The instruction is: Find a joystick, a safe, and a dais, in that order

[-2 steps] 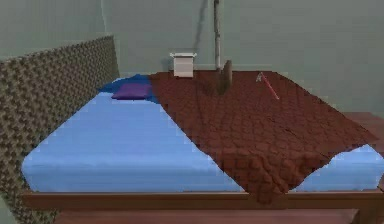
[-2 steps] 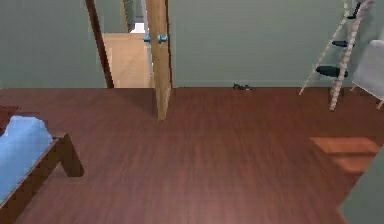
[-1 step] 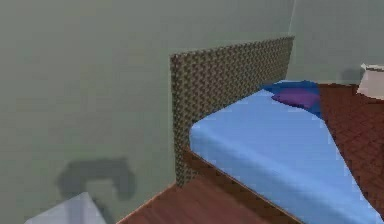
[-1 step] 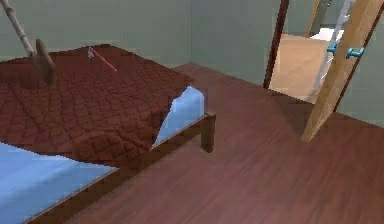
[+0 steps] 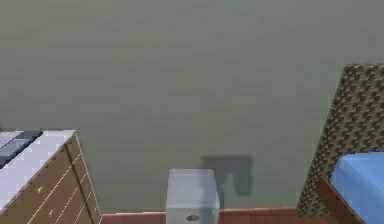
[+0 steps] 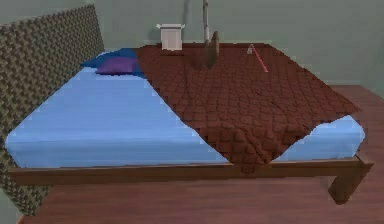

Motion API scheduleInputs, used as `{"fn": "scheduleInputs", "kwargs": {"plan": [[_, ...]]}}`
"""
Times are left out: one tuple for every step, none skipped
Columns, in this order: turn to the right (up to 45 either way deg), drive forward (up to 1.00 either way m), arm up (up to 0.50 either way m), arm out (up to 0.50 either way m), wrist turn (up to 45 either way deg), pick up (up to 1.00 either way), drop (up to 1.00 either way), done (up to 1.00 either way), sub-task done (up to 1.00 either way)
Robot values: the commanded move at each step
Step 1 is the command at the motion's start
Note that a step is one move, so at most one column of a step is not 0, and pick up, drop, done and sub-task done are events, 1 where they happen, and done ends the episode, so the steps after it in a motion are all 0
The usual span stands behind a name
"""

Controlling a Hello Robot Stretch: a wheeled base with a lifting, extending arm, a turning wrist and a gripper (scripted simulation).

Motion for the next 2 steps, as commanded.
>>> {"fn": "scheduleInputs", "kwargs": {"plan": [[0.0, 0.00, 0.00, 0.00, 0.0, 0.00, 0.00, 0.00, 1.00], [45.0, 0.00, 0.00, 0.00, 0.0, 0.00, 0.00, 0.00, 0.00]]}}
